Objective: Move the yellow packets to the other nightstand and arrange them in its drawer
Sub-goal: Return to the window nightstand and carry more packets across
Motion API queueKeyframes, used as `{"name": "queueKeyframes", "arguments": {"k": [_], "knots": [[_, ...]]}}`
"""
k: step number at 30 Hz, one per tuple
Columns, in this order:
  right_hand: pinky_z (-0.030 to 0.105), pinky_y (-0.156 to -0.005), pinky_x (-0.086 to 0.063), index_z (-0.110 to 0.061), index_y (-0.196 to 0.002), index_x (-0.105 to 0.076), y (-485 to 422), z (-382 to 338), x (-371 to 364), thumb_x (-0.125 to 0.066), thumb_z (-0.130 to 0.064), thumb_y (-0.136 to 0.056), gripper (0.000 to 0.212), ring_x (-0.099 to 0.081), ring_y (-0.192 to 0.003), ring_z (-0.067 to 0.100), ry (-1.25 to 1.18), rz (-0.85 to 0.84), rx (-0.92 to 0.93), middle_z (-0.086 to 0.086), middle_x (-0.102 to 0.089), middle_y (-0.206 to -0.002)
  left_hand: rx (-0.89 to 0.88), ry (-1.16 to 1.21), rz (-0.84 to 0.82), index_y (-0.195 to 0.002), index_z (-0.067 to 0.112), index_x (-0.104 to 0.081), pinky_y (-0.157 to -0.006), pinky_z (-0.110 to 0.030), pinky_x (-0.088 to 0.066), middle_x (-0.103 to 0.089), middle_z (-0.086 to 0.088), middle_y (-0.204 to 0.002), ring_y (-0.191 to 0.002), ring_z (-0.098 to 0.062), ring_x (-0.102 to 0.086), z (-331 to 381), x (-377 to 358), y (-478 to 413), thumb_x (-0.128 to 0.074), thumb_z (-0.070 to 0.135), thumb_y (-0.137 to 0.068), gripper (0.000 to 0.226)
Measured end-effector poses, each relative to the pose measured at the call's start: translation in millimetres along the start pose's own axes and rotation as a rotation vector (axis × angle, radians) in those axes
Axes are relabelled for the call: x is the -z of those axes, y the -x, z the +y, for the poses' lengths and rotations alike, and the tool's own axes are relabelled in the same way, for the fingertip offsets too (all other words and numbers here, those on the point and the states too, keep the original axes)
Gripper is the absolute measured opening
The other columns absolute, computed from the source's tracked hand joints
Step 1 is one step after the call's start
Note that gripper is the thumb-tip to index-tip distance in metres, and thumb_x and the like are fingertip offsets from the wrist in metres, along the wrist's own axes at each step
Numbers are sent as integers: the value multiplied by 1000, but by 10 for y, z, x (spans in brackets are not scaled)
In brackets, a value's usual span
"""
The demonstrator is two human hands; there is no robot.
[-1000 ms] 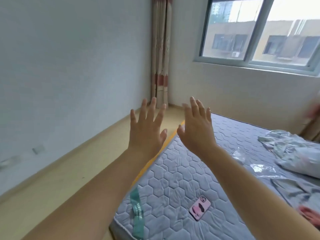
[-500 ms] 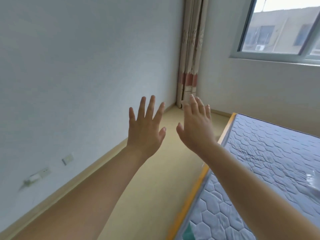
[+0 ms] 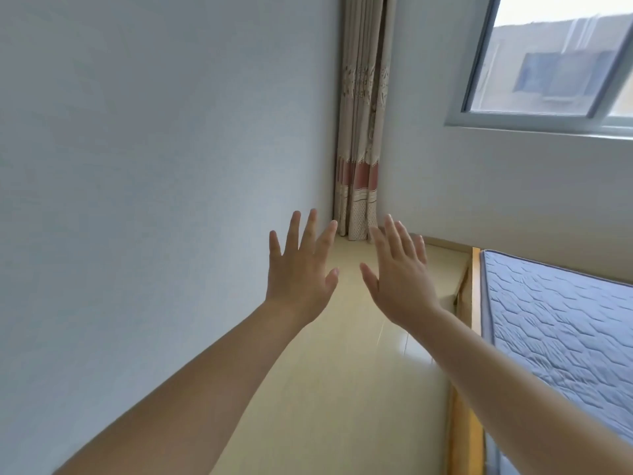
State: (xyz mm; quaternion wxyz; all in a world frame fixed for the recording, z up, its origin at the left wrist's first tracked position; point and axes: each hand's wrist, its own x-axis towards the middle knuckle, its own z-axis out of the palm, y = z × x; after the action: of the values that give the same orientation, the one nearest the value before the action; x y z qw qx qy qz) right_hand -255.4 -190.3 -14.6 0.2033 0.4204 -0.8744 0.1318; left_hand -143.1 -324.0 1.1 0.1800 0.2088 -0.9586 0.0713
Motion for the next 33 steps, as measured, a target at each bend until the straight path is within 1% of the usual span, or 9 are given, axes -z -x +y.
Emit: {"name": "queueKeyframes", "arguments": {"k": [3,8,11,14,19,22,27,30,33], "knots": [[46,-118,3,-18,-152,-2,-626,-62,-479,-7,-56,-91,72,10,-147,22,21,30,-72,5,7,-160,-85,5,-23,-150,31,17,-114,-56,7,24,-4,-158,-144,-27,25,-419,-429,-684,-24,50,-99,68],[48,-117,7,-22,-152,8,-1786,-9,-1048,1,-58,-90,71,17,-145,21,119,39,-228,3,16,-159,-196,101,-17,-150,33,16,-114,-54,10,24,-2,-158,-143,-25,27,-943,-1031,-1956,-22,56,-97,69],[54,-115,7,-23,-151,11,-2460,151,-1339,8,-60,-88,73,15,-146,23,190,6,-342,4,16,-159,-269,135,-26,-149,36,17,-113,-54,11,25,-1,-158,-143,-24,28,-1132,-1318,-2759,-21,59,-96,70],[55,-114,5,-24,-152,7,-2989,413,-1588,15,-64,-85,79,10,-147,25,191,8,-411,5,12,-160,-320,166,-23,-147,38,20,-113,-56,10,29,0,-156,-143,-25,28,-1149,-1579,-3509,-19,62,-94,69],[57,-113,2,-23,-152,-1,-3813,1247,-2023,13,-66,-84,82,2,-147,26,220,64,-496,6,4,-160,-434,220,-14,-143,41,26,-110,-55,17,41,5,-145,-141,-25,33,-779,-2137,-4799,-8,67,-88,69],[56,-112,6,-23,-152,3,-4354,1987,-2353,10,-65,-85,79,5,-147,25,259,43,-544,5,9,-160,-474,212,-12,-138,40,31,-110,-56,18,44,3,-143,-141,-26,32,-450,-2543,-5640,-4,67,-85,69],[56,-113,3,-21,-152,2,-5308,3171,-2725,4,-62,-86,78,4,-148,26,302,28,-607,6,9,-160,-537,178,-43,-138,40,33,-112,-57,14,43,1,-147,-140,-26,34,122,-3060,-7124,-14,65,-93,70],[55,-113,6,-22,-152,4,-5818,3789,-2870,5,-61,-84,79,7,-147,25,331,17,-612,6,11,-160,-576,161,-33,-142,38,30,-111,-57,15,38,0,-152,-140,-27,33,432,-3264,-7975,-15,64,-94,71],[54,-113,7,-22,-152,3,-6256,4402,-3090,1,-61,-86,77,8,-147,25,352,18,-624,5,11,-160,-614,173,-24,-144,38,29,-110,-56,17,40,0,-150,-140,-27,34,766,-3547,-8709,-14,64,-94,71]]}}
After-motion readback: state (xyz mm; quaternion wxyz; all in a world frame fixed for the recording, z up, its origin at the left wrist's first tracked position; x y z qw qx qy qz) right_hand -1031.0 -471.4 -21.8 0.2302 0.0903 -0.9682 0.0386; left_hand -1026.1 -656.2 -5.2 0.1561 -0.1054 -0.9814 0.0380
